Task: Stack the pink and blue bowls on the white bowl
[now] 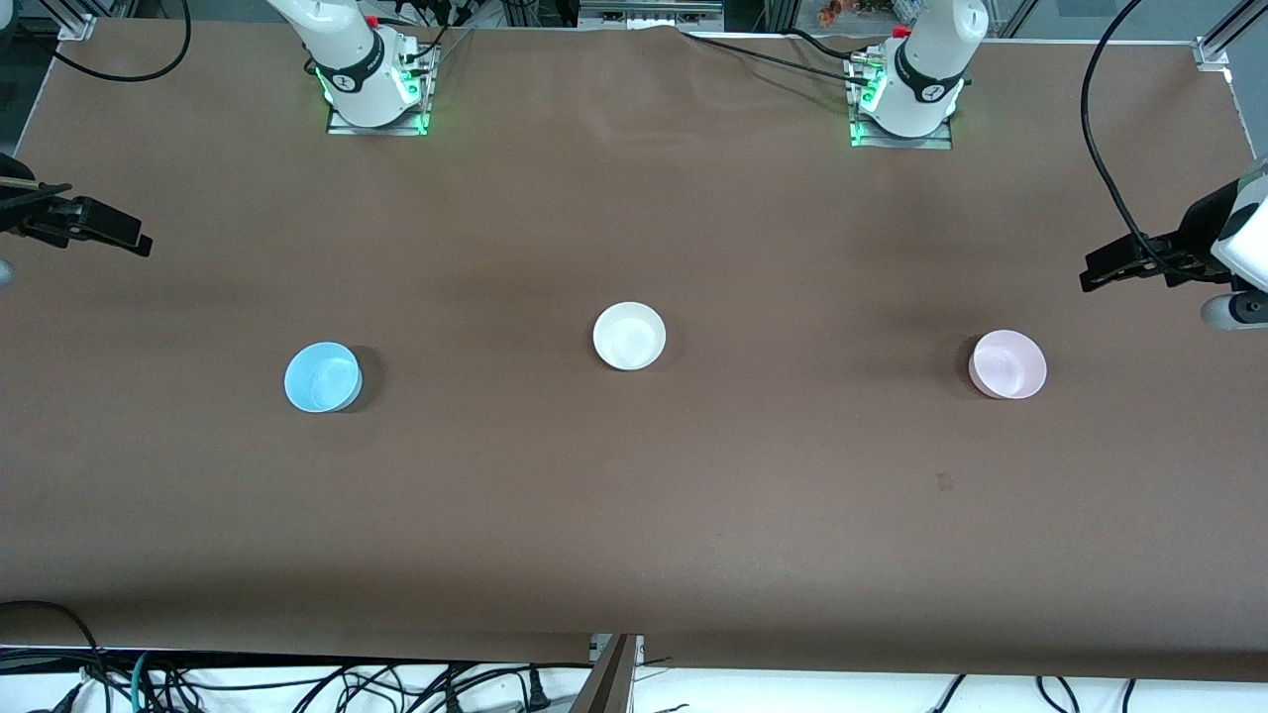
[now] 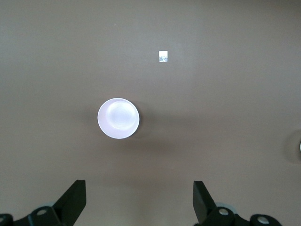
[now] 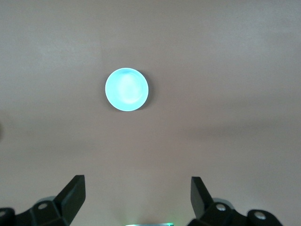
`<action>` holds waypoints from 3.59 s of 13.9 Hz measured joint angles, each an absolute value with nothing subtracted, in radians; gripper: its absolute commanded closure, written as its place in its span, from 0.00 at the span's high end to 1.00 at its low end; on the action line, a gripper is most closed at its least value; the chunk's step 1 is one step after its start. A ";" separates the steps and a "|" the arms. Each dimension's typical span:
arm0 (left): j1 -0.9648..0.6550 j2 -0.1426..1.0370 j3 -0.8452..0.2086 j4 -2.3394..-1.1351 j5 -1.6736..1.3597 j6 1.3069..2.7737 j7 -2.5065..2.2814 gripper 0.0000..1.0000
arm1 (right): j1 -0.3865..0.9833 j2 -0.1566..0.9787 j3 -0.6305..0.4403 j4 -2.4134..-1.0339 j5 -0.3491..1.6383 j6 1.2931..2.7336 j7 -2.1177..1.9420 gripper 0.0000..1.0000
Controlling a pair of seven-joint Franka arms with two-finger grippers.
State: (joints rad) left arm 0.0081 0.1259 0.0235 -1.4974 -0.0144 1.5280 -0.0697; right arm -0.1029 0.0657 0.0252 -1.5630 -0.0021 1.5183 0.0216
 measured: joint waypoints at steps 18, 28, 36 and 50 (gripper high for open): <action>0.009 0.129 0.026 -1.497 -0.014 1.528 -0.070 1.00 | -0.093 0.075 0.030 -1.529 -0.002 1.508 0.035 0.99; 0.040 0.145 0.033 -1.511 -0.014 1.519 -0.070 1.00 | -0.074 0.106 0.077 -1.555 0.003 1.519 0.043 0.99; 0.166 0.199 0.041 -1.600 -0.014 1.588 -0.053 1.00 | -0.079 0.144 0.071 -1.553 0.003 1.591 0.043 0.99; 0.269 0.348 0.082 -1.858 -0.182 2.060 0.368 1.00 | -0.085 0.146 0.065 -1.553 0.003 1.600 0.043 0.99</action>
State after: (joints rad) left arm 0.2689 0.3477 0.0821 -1.8583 -0.1818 2.0601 0.3676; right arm -0.0853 0.1459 0.0653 -1.5526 0.0029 1.5996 0.0430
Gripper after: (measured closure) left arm 0.000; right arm 0.009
